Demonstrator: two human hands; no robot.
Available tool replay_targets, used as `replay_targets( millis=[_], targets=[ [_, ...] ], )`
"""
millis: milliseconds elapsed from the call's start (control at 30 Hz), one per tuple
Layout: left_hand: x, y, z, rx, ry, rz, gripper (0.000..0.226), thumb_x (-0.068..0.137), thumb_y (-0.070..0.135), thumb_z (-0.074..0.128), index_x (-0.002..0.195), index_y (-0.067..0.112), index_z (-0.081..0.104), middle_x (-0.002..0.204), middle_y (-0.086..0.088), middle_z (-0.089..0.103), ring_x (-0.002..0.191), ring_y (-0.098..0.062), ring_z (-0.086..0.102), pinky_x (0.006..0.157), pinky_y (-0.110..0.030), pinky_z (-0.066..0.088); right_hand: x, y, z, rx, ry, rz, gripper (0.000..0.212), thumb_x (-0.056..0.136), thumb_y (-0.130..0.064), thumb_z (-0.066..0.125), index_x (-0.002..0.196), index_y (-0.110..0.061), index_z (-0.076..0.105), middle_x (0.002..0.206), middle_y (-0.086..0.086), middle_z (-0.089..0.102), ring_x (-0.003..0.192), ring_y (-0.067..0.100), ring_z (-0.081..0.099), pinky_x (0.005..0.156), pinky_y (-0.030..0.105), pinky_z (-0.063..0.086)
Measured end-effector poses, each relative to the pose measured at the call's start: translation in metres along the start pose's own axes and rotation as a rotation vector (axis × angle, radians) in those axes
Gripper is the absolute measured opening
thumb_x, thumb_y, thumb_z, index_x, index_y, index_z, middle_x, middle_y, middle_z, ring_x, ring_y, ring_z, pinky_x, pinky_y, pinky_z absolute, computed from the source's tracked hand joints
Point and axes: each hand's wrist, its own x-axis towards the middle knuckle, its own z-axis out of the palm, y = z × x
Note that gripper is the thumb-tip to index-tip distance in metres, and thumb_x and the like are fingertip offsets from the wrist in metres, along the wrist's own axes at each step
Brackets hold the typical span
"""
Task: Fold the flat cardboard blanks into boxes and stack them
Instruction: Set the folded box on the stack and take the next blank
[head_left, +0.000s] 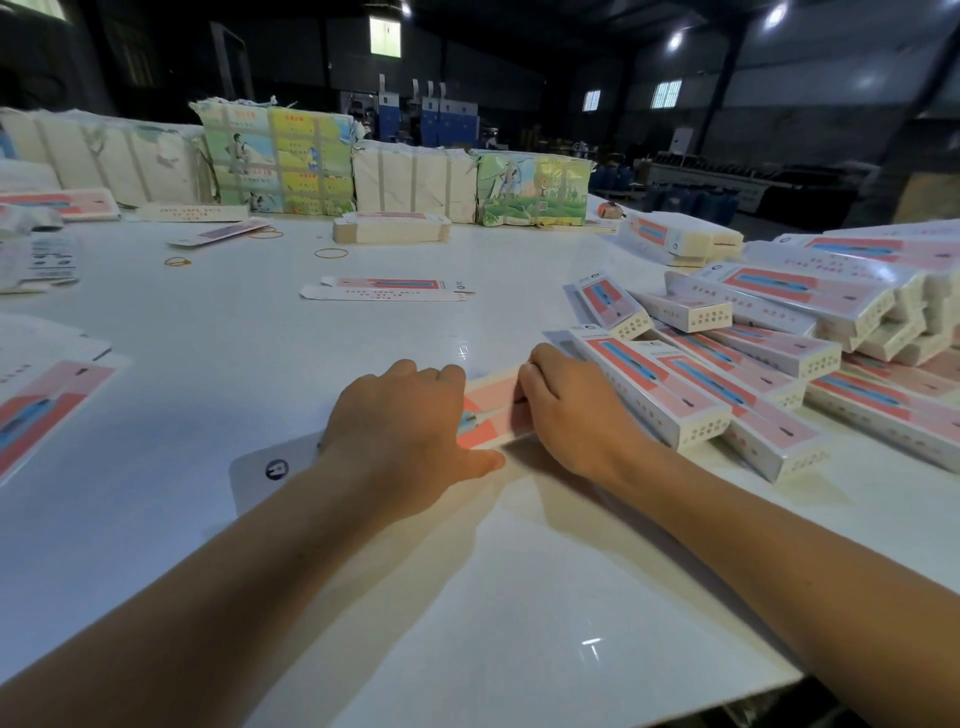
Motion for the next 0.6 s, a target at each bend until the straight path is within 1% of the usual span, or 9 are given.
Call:
replay_targets(
  millis=[100,167,233,300,400,433,500,567,600],
  targets=[
    [0.001,0.002,0.0,0.012,-0.001,-0.027,0.052,0.075,0.075,0.047,0.094,0.028,0.034,0.089,0.008,0.048,0.079,-0.013,0.033,0.06,-0.027,0.025,0.001,0.0,0.004,0.02,-0.009,0.014,0.032,0.101,-0.024,0.033,0.069,-0.024,0.036,0.072,0.0,0.052,0.066,0.013,0.046,0.059,0.031,0.035],
    [0.001,0.002,-0.001,-0.009,0.001,-0.062,0.054,0.077,0.074,0.047,0.104,0.027,0.04,0.098,0.006,0.053,0.08,-0.013,0.033,0.064,-0.027,0.028,0.001,-0.002,0.005,0.039,-0.005,-0.009,0.033,0.101,-0.021,0.036,0.068,-0.027,0.036,0.071,-0.005,0.049,0.067,0.008,0.046,0.058,0.022,0.034],
    [0.002,0.001,-0.003,-0.057,0.014,-0.093,0.058,0.076,0.074,0.048,0.108,0.026,0.043,0.088,0.006,0.047,0.078,-0.014,0.033,0.065,-0.027,0.03,0.002,-0.001,0.003,0.102,0.023,-0.037,0.03,0.1,-0.019,0.038,0.072,-0.023,0.045,0.077,-0.001,0.053,0.073,0.012,0.05,0.064,0.023,0.038],
    [0.003,-0.001,-0.004,-0.124,0.028,-0.118,0.061,0.075,0.075,0.048,0.11,0.025,0.044,0.077,0.009,0.032,0.078,-0.013,0.035,0.064,-0.027,0.032,0.006,0.0,-0.001,0.128,0.069,-0.041,0.025,0.099,-0.02,0.042,0.078,-0.015,0.055,0.086,0.003,0.055,0.078,0.011,0.051,0.069,0.02,0.038],
    [0.005,-0.005,-0.005,-0.227,0.042,-0.157,0.064,0.073,0.076,0.048,0.113,0.026,0.045,0.083,0.008,0.041,0.081,-0.012,0.039,0.064,-0.027,0.036,0.01,0.004,-0.007,0.166,0.182,-0.025,0.015,0.096,-0.027,0.048,0.085,-0.022,0.058,0.098,-0.001,0.054,0.084,-0.003,0.048,0.068,0.005,0.035],
    [0.005,-0.007,-0.004,-0.247,0.05,-0.162,0.064,0.074,0.076,0.048,0.113,0.026,0.045,0.088,0.007,0.046,0.081,-0.013,0.04,0.065,-0.028,0.038,0.011,0.006,-0.009,0.219,0.237,0.007,0.009,0.095,-0.029,0.05,0.094,-0.023,0.057,0.103,-0.002,0.054,0.086,-0.005,0.048,0.068,0.005,0.036],
    [0.004,-0.009,-0.004,-0.269,0.068,-0.16,0.064,0.073,0.076,0.049,0.114,0.026,0.046,0.083,0.01,0.042,0.081,-0.013,0.04,0.065,-0.028,0.038,0.015,0.01,-0.012,0.397,0.298,0.134,0.024,0.094,-0.033,0.053,0.116,-0.023,0.052,0.109,-0.003,0.053,0.09,0.001,0.052,0.07,0.013,0.04],
    [0.003,-0.009,-0.004,-0.278,0.079,-0.148,0.065,0.072,0.076,0.05,0.116,0.028,0.046,0.082,0.012,0.038,0.081,-0.011,0.04,0.065,-0.027,0.037,0.018,0.009,-0.014,0.714,0.238,0.361,0.042,0.092,-0.036,0.057,0.129,-0.018,0.047,0.109,0.0,0.056,0.092,0.015,0.058,0.065,0.028,0.048],
    [0.003,-0.009,-0.004,-0.282,0.078,-0.137,0.066,0.072,0.076,0.051,0.117,0.028,0.045,0.086,0.009,0.044,0.081,-0.011,0.04,0.064,-0.027,0.037,0.018,0.007,-0.015,0.935,0.168,0.492,0.048,0.088,-0.036,0.062,0.13,-0.016,0.048,0.111,0.004,0.058,0.094,0.021,0.061,0.061,0.032,0.05]
  ],
)
